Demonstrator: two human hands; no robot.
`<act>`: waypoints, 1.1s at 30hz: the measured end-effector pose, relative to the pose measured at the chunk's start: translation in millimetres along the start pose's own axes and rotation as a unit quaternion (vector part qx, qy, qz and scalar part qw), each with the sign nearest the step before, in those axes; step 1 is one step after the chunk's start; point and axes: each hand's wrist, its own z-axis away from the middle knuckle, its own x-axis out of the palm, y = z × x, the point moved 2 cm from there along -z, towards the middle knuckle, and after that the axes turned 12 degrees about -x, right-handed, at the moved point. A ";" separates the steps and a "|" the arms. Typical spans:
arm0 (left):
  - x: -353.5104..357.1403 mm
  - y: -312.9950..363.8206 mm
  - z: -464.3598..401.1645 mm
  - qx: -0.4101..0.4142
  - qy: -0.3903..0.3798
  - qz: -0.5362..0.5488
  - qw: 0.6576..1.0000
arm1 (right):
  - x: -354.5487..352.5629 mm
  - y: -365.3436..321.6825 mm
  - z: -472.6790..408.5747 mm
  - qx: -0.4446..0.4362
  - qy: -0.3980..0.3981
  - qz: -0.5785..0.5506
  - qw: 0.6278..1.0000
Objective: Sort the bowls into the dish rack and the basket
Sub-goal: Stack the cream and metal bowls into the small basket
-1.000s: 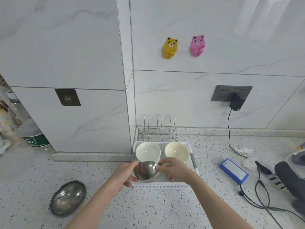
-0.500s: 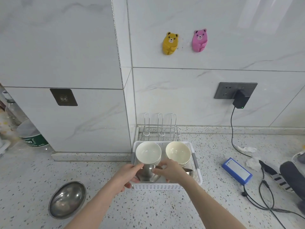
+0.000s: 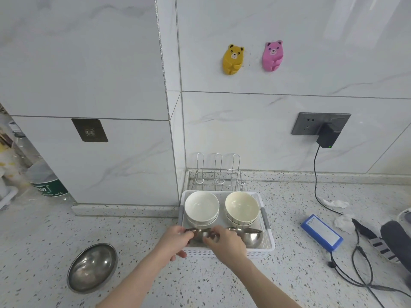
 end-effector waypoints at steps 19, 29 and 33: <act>-80.7 -122.3 44.6 0.010 0.302 0.317 0.899 | 9.4 -31.2 49.1 -0.143 0.014 -0.073 0.987; -140.6 -191.3 22.9 -0.155 0.290 0.223 0.918 | 109.8 -91.4 51.6 -0.080 -0.085 -0.166 0.979; -150.0 -203.7 10.8 -0.125 0.241 0.189 0.944 | 137.9 -114.4 53.8 -0.050 -0.093 -0.175 0.979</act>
